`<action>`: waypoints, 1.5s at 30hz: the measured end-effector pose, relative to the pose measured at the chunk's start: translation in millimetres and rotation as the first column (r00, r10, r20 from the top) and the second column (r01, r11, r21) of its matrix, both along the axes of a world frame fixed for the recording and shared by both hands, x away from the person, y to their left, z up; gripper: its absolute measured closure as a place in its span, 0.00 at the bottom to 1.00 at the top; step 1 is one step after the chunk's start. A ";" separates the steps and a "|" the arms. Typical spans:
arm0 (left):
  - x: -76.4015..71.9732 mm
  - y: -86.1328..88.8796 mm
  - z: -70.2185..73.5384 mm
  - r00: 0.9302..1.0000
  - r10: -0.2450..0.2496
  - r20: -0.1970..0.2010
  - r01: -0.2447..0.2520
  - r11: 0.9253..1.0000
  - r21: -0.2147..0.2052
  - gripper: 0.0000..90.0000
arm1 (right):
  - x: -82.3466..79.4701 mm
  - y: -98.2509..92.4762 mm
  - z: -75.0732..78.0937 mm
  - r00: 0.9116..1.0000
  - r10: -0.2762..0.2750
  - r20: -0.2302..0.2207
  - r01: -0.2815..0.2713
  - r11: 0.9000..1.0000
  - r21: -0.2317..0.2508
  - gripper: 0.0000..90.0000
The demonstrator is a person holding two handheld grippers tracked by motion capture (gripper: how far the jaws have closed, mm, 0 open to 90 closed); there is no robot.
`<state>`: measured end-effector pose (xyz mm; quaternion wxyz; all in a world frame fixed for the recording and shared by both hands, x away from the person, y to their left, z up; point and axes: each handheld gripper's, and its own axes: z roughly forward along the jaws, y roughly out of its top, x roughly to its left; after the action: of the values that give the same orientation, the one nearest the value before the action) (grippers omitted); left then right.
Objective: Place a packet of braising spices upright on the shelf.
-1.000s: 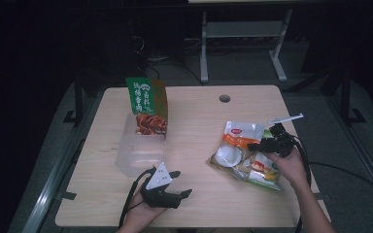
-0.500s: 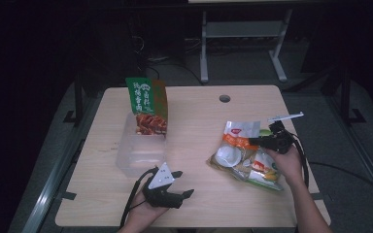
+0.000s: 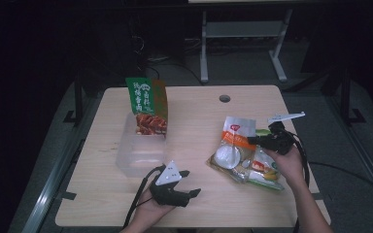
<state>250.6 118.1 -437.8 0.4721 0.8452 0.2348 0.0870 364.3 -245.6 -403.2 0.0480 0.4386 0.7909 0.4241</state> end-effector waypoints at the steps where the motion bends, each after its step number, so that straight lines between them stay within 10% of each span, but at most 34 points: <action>1: 1.6 -2.2 0.4 1.000 -0.001 -0.002 0.001 1.000 0.000 0.33 | -0.9 1.1 1.2 1.000 0.000 0.005 0.000 1.000 0.001 1.00; 14: 31.8 -30.9 3.5 0.999 0.028 -0.044 -0.029 0.999 -0.023 0.32 | -18.1 11.8 19.6 0.991 0.095 0.091 -0.099 0.994 0.037 1.00; 30: 80.2 -55.2 -11.2 0.986 0.102 -0.130 -0.110 0.993 -0.052 0.40 | -38.7 20.7 29.4 0.960 0.212 0.182 -0.217 0.976 0.011 1.00; 45: 100.9 -65.9 -10.6 0.973 0.088 -0.215 -0.119 0.984 -0.136 0.90 | -37.7 18.9 26.3 0.955 0.225 0.191 -0.228 0.974 -0.008 1.00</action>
<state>351.5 52.2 -448.3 0.5011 0.7989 0.3325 0.0047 326.6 -226.7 -376.9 0.0717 0.3028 0.8247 0.4723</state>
